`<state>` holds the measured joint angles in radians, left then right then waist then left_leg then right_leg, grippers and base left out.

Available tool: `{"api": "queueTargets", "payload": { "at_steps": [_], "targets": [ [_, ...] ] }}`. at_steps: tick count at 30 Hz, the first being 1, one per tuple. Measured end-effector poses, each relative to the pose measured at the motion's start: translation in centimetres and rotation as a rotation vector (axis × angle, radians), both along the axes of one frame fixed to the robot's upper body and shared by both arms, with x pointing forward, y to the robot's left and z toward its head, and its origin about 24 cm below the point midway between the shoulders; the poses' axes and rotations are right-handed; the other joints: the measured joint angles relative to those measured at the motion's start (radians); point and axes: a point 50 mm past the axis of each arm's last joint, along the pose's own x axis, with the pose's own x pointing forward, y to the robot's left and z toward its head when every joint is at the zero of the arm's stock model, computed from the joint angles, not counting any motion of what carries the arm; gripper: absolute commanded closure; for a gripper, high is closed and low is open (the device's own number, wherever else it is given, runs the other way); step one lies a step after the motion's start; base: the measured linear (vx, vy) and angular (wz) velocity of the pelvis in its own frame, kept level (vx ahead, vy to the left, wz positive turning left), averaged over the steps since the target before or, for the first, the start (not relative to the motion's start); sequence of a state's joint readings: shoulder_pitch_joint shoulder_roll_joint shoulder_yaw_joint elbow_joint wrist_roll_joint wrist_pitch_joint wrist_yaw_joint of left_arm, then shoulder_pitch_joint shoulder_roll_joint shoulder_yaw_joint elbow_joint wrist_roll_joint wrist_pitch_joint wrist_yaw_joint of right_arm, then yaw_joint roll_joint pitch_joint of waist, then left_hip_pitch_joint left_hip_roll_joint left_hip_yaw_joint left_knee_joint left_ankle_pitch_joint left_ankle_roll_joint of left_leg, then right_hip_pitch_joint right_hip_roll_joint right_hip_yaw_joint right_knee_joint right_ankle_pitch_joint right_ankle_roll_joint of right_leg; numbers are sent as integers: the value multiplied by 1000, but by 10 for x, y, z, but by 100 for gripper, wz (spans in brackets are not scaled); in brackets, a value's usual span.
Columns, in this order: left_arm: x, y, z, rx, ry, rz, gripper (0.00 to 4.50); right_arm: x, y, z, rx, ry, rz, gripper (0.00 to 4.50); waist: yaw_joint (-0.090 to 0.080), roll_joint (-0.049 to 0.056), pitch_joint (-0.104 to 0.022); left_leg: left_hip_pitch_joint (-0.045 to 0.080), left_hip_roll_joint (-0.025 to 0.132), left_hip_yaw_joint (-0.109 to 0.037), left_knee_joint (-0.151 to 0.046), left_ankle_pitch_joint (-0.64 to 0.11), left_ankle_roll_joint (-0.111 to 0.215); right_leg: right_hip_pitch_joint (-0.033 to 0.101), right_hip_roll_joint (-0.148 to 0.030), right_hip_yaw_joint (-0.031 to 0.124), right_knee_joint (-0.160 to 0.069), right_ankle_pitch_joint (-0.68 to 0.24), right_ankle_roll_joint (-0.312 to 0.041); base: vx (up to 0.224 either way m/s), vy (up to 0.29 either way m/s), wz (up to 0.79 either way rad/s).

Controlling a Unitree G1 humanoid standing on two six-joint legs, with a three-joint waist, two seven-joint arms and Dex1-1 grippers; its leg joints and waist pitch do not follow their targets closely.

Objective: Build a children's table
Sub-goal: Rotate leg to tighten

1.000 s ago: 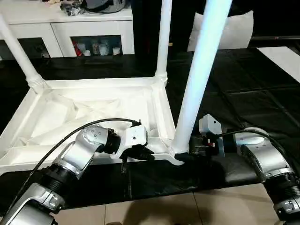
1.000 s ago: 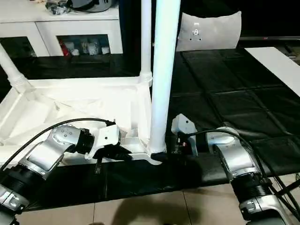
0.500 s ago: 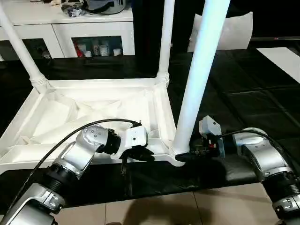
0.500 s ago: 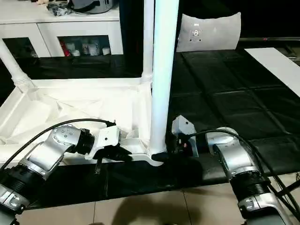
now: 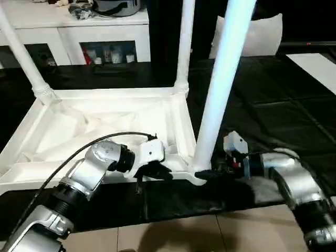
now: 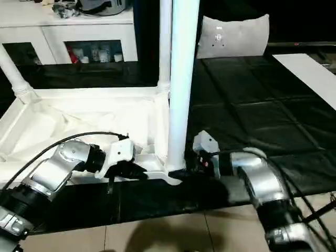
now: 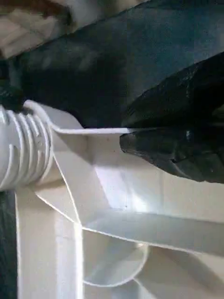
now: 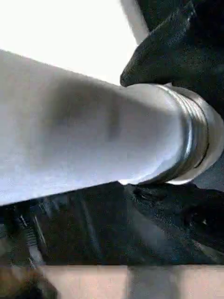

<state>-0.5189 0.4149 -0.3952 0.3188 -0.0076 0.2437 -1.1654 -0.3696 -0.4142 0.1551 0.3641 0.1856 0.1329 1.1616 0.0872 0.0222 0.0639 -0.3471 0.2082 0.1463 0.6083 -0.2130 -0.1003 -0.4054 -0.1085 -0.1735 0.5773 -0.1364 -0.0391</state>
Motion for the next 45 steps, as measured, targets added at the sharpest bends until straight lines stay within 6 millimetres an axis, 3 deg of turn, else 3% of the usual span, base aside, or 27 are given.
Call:
{"api": "queueTargets", "payload": {
  "at_steps": [2, 5, 10, 14, 17, 18, 20, 27, 37, 45],
  "targets": [
    [4, 0, -1, -8, 5, 83, 450, 2, 7, -4, 31, -2, -119, 178, -6, 1, 0, 0, 0, 0, 0, 1, 0, 0, 0, 0, 0, 0, 0, 0, 0, 0],
    [10, -5, -2, -33, 19, 215, 450, 10, 18, -7, 62, -15, -312, 178, -35, 1, 0, 0, 0, 0, 2, 1, -1, 0, 0, -1, -2, 0, 0, 0, 0, 0],
    [19, -30, -3, -108, 33, 414, 450, 26, 32, -9, 118, -19, -638, 178, -68, 1, 0, -3, 0, -1, 3, 1, -1, 0, 0, -3, -6, 1, 2, 0, 0, 0],
    [25, -47, -2, -126, 23, 510, 450, 37, 39, -5, 108, -36, -796, 178, -75, 1, 0, -5, -1, -1, 0, 0, 0, -1, 0, -3, -8, 2, 4, 0, 0, 0],
    [27, -52, 1, -123, 7, 520, 450, 39, 40, -4, 116, -49, -831, 178, -67, 1, 0, -8, -1, -1, -5, 1, 3, -6, 0, -3, -7, 2, 5, 0, 0, 0],
    [28, -52, 2, -121, 2, 518, 450, 39, 39, -3, 120, -52, -833, 144, -61, 1, 0, -11, -1, -1, -6, 3, 6, -10, 1, -2, -6, 1, 4, 0, 0, 0],
    [28, -53, 3, -111, -18, 503, 450, 39, 39, -3, 123, -57, -835, 144, -55, 0, 0, -14, -1, 0, -5, 3, 7, -16, 0, -1, 0, 0, -1, 0, 0, 0],
    [26, -44, 4, -83, -66, 415, 450, 32, 34, -4, 147, -98, -784, 70, -47, 1, 0, -13, 0, 1, -5, 3, 7, -16, 1, 0, 1, -1, -2, 0, 0, 0],
    [17, -12, -1, -41, -63, 272, 450, 7, 4, 14, 46, -167, -310, 5, -28, 1, 0, -4, 0, 2, -4, 1, 3, -8, 1, 1, 0, -1, 1, 0, 0, 0],
    [5, 6, 0, -9, -41, 96, 450, 2, -6, 23, -26, -107, -53, 5, -18, 1, 0, -4, 0, 1, -3, 1, 3, -5, 1, 2, 0, -1, 1, 0, 0, 0]
  ]
}}
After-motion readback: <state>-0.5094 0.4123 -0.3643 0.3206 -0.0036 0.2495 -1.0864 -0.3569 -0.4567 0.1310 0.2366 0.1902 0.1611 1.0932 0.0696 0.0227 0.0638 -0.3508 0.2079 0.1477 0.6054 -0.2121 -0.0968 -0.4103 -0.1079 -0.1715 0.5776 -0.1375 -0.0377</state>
